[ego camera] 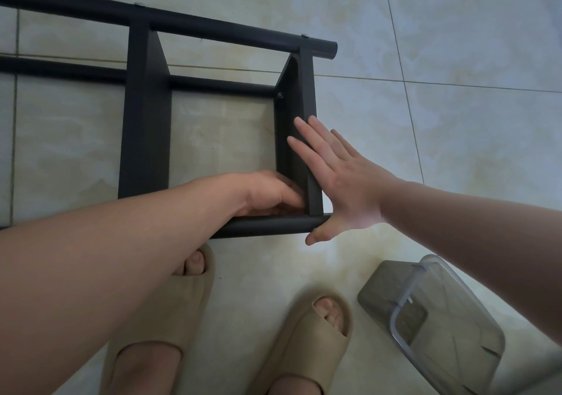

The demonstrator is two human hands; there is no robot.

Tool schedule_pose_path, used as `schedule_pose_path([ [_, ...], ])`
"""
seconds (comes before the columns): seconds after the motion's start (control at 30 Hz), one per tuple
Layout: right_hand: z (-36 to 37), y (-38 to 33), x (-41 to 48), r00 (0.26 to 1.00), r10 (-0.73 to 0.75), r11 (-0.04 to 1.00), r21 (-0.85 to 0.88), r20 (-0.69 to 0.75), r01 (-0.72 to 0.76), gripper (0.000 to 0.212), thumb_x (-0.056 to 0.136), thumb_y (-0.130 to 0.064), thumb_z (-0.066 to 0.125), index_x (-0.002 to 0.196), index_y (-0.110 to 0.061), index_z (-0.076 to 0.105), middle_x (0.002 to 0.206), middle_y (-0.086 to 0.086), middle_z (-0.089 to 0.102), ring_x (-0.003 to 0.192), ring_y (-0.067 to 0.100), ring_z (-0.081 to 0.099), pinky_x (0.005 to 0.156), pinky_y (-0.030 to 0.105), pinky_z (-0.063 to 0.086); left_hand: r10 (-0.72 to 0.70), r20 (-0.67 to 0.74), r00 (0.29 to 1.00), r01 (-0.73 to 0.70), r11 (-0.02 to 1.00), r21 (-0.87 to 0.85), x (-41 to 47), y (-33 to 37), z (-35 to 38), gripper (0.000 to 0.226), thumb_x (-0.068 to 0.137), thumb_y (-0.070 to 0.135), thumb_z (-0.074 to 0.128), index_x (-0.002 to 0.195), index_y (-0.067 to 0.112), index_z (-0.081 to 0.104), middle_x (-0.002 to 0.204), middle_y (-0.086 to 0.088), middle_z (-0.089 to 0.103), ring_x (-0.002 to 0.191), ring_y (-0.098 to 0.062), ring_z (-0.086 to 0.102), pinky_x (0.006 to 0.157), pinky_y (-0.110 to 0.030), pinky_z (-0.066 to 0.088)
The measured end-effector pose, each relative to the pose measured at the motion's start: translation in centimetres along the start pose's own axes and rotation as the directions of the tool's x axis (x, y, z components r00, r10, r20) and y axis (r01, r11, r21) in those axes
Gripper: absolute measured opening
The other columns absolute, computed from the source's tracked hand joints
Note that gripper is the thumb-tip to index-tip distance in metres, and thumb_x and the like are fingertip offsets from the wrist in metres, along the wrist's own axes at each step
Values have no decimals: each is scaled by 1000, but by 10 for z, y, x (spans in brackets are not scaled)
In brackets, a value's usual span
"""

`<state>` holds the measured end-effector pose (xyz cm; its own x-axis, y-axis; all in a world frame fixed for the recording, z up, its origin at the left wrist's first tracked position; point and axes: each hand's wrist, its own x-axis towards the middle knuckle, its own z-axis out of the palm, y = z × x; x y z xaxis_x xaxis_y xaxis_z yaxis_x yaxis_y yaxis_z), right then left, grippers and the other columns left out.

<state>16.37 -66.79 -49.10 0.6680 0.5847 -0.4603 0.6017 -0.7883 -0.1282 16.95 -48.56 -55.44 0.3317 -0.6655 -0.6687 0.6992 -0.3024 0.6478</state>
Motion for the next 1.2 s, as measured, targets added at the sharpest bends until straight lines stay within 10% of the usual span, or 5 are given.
schedule_pose_path([
  [0.2, 1, 0, 0, 1000, -2, 1000, -1, -10, 2, 145, 55, -102, 45, 160, -19, -12, 160, -5, -37, 150, 19, -31, 126, 50, 1, 9, 23, 1000, -7, 996, -84, 0, 1, -1, 23, 91, -10, 53, 87, 6, 69, 79, -10, 70, 75, -22, 69, 75, -30, 56],
  [0.6, 0, 0, 0, 1000, 1, 1000, 12, -4, -1, 145, 55, -101, 46, 160, -19, -11, 159, -6, -38, 149, 17, -33, 126, 51, 2, 14, -35, 999, -14, 1000, 13, 0, 1, 1, 36, 88, -7, 59, 62, 15, 71, 70, -10, 63, 71, -26, 62, 77, -35, 49],
  [0.9, 1, 0, 0, 1000, -4, 1000, 10, -7, 4, 145, 55, -102, 45, 160, -19, -11, 159, -6, -39, 150, 18, -32, 126, 52, 2, 35, -39, 999, -34, 999, 10, -3, 5, 5, 9, 87, -4, 59, 92, -3, 67, 90, -20, 64, 86, -31, 64, 87, -41, 50],
  [1.2, -1, 0, 0, 1000, 20, 998, -58, -16, -21, 145, 55, -102, 43, 161, -16, -5, 167, 1, -25, 152, 21, -26, 125, 55, -1, 41, -99, 994, -24, 985, 170, -3, 6, 5, 8, 78, 9, 65, 84, 6, 68, 68, -10, 59, 60, -20, 54, 63, -26, 44],
])
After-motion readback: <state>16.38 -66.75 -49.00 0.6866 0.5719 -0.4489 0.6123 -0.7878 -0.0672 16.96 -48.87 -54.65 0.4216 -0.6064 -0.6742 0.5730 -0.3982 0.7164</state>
